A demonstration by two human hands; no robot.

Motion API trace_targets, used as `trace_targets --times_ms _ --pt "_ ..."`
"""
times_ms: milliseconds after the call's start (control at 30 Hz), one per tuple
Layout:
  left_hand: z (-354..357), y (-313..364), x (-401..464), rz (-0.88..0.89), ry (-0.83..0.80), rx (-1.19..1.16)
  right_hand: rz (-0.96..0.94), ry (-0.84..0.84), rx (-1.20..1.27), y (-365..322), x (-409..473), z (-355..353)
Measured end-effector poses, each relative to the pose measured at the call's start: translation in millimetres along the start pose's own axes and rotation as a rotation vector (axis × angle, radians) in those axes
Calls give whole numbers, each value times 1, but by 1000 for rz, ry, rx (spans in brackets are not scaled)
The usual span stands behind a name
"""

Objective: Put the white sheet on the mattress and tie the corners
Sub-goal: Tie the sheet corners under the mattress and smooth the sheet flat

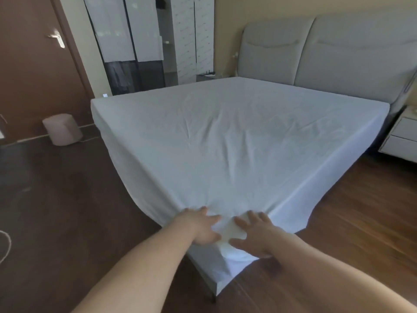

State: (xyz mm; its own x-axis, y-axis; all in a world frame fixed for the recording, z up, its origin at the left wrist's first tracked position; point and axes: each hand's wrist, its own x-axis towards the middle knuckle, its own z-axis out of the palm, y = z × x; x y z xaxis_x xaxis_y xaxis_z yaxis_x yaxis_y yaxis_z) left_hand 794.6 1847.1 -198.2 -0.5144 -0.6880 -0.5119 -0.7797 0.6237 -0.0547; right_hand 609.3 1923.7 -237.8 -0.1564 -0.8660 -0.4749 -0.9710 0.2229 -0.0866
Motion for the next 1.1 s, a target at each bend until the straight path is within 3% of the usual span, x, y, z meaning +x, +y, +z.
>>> trace_targets --times_ms 100,167,433,633,867,1100 --pt "-26 10 -59 19 -144 -17 -83 -85 93 -4 -59 -25" --pt "-28 16 -85 31 -132 2 -117 -43 131 -2 -83 -31" --pt "-45 26 -139 -69 277 -79 -39 491 261 21 -164 -54" --pt "-83 39 -193 -55 463 -87 -61 654 236 24 -229 -87" --pt "-88 -2 -214 -62 471 -89 -100 643 235 -11 -237 -86" --pt "-71 -93 -143 -59 408 -184 -133 456 131 -88 -109 -81"
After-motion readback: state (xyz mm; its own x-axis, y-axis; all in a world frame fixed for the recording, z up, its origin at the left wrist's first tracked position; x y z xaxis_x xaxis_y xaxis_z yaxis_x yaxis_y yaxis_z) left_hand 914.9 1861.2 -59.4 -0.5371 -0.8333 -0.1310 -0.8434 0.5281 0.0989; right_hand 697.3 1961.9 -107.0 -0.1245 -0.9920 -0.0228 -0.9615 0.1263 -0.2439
